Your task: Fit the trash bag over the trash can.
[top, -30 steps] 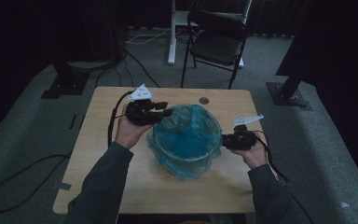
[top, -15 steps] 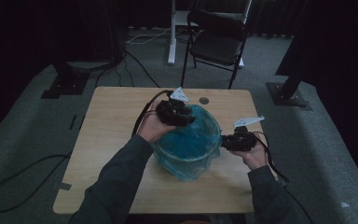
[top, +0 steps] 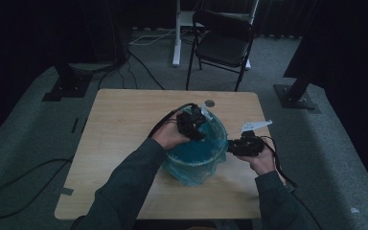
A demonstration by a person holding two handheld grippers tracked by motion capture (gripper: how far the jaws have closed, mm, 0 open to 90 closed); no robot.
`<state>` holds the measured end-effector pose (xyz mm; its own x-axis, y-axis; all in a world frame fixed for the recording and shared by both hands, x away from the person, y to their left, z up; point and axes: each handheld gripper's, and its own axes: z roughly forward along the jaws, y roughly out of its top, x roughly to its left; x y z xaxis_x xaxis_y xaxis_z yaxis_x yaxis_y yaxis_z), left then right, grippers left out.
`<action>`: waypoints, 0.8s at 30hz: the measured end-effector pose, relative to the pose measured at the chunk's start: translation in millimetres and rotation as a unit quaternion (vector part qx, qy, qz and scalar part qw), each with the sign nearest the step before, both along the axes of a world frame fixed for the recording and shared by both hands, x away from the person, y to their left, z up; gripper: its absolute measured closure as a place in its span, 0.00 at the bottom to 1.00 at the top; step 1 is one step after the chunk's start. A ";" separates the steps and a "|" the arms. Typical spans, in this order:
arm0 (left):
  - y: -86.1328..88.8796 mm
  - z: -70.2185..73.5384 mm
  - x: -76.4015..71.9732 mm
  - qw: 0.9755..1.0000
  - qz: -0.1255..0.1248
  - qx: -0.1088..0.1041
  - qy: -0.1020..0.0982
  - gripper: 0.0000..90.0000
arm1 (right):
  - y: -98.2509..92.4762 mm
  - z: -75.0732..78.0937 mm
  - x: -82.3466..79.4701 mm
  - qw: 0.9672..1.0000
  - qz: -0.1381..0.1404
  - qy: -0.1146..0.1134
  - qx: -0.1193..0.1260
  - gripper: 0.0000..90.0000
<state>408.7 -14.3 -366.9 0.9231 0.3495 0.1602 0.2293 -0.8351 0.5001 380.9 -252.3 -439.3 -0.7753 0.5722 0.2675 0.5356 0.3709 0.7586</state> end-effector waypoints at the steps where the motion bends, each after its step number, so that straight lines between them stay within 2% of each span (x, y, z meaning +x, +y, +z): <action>1: -1.8 -1.7 -0.6 1.000 -0.004 0.009 0.001 0.66 | -0.1 0.0 0.0 1.000 0.001 0.000 0.000 0.73; 8: -9.9 -10.0 -1.9 0.998 -0.002 0.057 -0.009 0.63 | -0.3 0.0 -0.4 1.000 0.001 0.000 0.001 0.73; 12: -15.3 -16.9 -2.9 0.996 -0.006 0.094 -0.013 0.59 | -0.4 0.3 -0.7 1.000 0.001 0.001 0.002 0.72; 13: -16.8 -18.8 -3.4 0.994 -0.004 0.104 -0.020 0.58 | -0.5 0.3 -0.8 1.000 0.002 0.000 0.002 0.72; 17: -19.6 -23.1 -4.9 0.992 -0.011 0.125 -0.021 0.55 | -0.9 0.3 -0.6 1.000 0.004 -0.002 0.003 0.72; 18: -19.5 -22.9 -5.1 0.992 -0.011 0.124 -0.024 0.55 | -0.9 0.4 -0.8 1.000 0.004 -0.002 0.002 0.72; 20: -17.2 -18.9 -5.4 0.994 -0.007 0.106 -0.030 0.55 | -1.2 0.6 -1.0 1.000 0.004 -0.001 0.002 0.70; 22: -12.7 -12.4 -6.0 0.996 -0.003 0.077 -0.036 0.55 | -1.8 1.1 -1.1 1.000 0.005 -0.001 0.003 0.69; 23: -8.4 -6.6 -6.4 0.998 0.002 0.055 -0.041 0.55 | -2.0 1.4 -1.4 1.000 0.005 0.000 0.004 0.69; 24: -5.4 -3.0 -6.6 0.998 0.005 0.042 -0.045 0.55 | -2.6 1.7 -1.4 1.000 0.004 -0.002 0.005 0.69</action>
